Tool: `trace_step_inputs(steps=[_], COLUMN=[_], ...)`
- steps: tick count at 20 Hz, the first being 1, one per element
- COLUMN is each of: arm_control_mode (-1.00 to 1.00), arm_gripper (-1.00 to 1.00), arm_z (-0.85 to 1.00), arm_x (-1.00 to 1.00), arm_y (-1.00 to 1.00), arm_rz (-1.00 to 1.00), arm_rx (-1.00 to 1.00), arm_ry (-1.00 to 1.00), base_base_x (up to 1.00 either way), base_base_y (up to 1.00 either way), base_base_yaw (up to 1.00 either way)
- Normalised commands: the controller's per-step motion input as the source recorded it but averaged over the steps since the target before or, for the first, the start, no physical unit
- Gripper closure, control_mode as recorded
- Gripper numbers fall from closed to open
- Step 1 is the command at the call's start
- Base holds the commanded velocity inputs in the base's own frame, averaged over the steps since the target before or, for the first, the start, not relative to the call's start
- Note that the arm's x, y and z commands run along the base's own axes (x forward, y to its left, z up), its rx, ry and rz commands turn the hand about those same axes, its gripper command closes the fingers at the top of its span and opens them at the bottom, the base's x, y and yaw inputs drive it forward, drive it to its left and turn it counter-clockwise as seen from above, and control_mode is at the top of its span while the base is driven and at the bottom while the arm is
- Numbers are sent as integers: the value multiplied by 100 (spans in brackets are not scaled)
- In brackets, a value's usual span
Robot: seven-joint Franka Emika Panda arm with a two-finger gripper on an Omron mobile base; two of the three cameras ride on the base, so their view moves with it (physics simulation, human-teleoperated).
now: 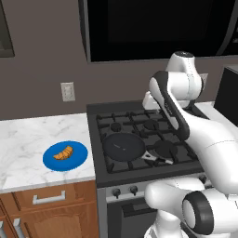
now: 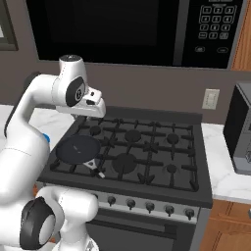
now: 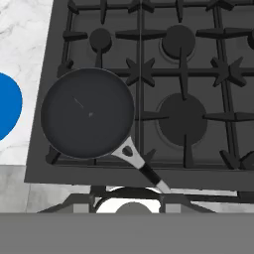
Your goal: Pick the croissant and place it on the pan. Then turn on the stove to warm the croissant.
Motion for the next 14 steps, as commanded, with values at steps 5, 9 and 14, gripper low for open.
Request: trace_step_inputs(steps=[5,9,14], arm_control_mode=[-100,-100,-100], arm_gripper=[-100,-100,-100], arm_z=[0,0,0], arm_x=[-17,-35,-34], arm_y=[13,37,43], arm_rz=[1,4,3], arm_rx=[-1,-2,0], arm_ry=[-6,-5,-1], base_base_x=[0,0,0], base_base_y=[0,0,0], base_base_yaw=[0,0,0])
